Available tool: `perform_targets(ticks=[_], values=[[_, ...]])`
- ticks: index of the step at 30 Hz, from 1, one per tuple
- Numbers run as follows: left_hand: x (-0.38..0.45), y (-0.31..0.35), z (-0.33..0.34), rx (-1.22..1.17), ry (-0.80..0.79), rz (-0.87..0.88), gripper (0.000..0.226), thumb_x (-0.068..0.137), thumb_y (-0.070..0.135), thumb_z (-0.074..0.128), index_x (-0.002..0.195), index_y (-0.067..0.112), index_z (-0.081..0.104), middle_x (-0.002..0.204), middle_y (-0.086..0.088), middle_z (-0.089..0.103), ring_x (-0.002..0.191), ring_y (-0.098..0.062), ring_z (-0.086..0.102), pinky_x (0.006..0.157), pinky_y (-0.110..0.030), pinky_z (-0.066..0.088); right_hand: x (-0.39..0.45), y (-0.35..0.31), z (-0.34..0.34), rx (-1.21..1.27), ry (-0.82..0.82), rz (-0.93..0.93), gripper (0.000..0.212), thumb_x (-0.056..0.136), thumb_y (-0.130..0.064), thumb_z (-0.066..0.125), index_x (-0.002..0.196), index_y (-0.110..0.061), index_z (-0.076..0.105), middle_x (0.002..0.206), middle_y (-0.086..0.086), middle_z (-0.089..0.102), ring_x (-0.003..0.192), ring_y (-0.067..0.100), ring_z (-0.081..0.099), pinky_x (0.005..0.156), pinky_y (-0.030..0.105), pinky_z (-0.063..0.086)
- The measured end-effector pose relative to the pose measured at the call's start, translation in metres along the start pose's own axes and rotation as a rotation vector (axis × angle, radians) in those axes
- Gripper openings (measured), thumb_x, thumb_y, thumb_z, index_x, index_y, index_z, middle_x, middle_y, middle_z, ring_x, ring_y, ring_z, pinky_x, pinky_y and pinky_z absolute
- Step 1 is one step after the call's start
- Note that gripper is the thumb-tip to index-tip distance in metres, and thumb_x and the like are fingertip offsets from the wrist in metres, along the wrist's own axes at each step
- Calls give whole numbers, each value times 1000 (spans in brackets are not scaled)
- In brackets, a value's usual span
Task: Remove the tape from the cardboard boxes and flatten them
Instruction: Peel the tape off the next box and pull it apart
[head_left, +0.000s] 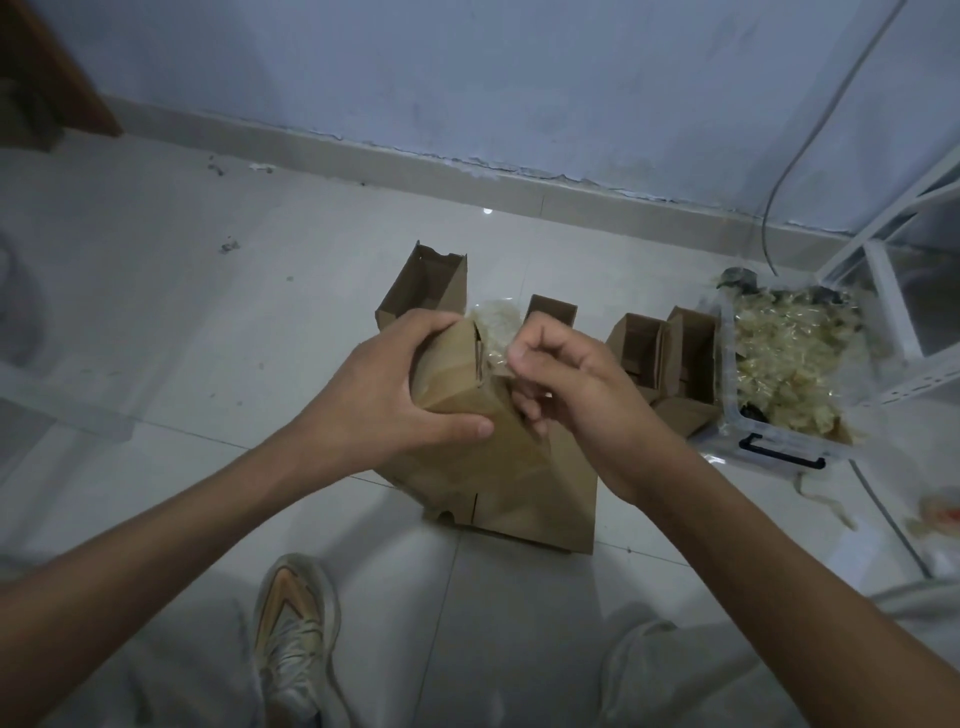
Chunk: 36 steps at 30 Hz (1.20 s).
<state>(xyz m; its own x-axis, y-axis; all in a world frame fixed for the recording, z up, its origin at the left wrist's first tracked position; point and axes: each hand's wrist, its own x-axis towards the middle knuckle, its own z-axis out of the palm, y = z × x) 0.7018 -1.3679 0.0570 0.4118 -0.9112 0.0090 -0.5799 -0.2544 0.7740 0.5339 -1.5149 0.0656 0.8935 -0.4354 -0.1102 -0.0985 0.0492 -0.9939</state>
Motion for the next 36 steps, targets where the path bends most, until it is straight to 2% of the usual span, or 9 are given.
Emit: perform_targets(ticks=[3, 8, 11, 15, 17, 21, 27, 31, 36], values=[[-3, 0, -1, -13, 50, 35, 89, 62, 62, 87, 139, 40, 48, 127, 28, 53, 118, 6, 52, 93, -22, 50, 0, 2, 0, 269, 28, 82, 25, 107, -20, 54, 83, -15, 51, 72, 5, 46, 63, 14, 47, 59, 28, 39], [-5, -3, -2, 38, 107, 82, 92, 63, 59, 92, 139, 44, 43, 130, 27, 49, 123, -1, 50, 104, -48, 49, 2, 7, 0, 214, 97, 67, 26, 104, -20, 58, 79, -15, 55, 70, 7, 50, 62, 17, 50, 57, 29, 39], [-3, -5, -1, 64, 91, 88, 94, 60, 59, 90, 139, 41, 43, 129, 25, 49, 124, -5, 50, 105, -50, 48, 3, 7, 2, 197, 129, 72, 19, 98, -21, 60, 85, -8, 56, 73, 9, 59, 64, 19, 57, 53, 31, 42], [-5, -9, 6, 194, 115, 129, 94, 60, 49, 96, 137, 34, 45, 121, 29, 46, 117, 9, 42, 105, -38, 39, 3, 3, 5, -133, 33, 48, 28, 92, -38, 60, 100, -11, 57, 85, 7, 66, 72, 23, 65, 57, 28, 49], [-4, -11, 7, 304, 142, 169, 89, 62, 50, 93, 135, 31, 45, 118, 22, 49, 105, 5, 44, 101, -34, 35, 4, 1, 6, -280, -11, 47, 40, 89, -56, 63, 105, -21, 59, 93, 6, 68, 83, 26, 68, 63, 24, 52], [-5, -13, 10, 446, 129, 233, 81, 67, 52, 83, 135, 26, 47, 121, 11, 54, 107, -10, 51, 98, -35, 33, 7, 7, 20, -529, 109, 57, 54, 78, -81, 60, 93, -30, 58, 84, -7, 68, 75, 11, 63, 70, 43, 59], [-7, -11, 16, 479, 143, 277, 76, 69, 53, 79, 132, 21, 49, 121, 6, 56, 107, -16, 55, 96, -41, 39, 4, 12, 19, -221, 153, 9, 30, 109, -23, 53, 83, -8, 55, 75, 5, 57, 70, 12, 57, 61, 30, 51], [-14, -11, 23, 416, 166, 233, 79, 71, 67, 69, 131, 20, 50, 119, 6, 57, 104, -10, 52, 92, -36, 39, -3, 18, 27, -53, 193, 20, 30, 109, -15, 53, 80, -9, 56, 72, -2, 56, 66, 14, 55, 57, 30, 48], [-12, -9, 22, 408, 307, 183, 81, 70, 65, 73, 131, 20, 45, 121, 4, 54, 104, -10, 49, 92, -33, 34, -4, 26, 32, 119, 341, 162, 32, 107, -19, 55, 76, -9, 60, 61, 5, 50, 55, 15, 43, 52, 28, 35]])
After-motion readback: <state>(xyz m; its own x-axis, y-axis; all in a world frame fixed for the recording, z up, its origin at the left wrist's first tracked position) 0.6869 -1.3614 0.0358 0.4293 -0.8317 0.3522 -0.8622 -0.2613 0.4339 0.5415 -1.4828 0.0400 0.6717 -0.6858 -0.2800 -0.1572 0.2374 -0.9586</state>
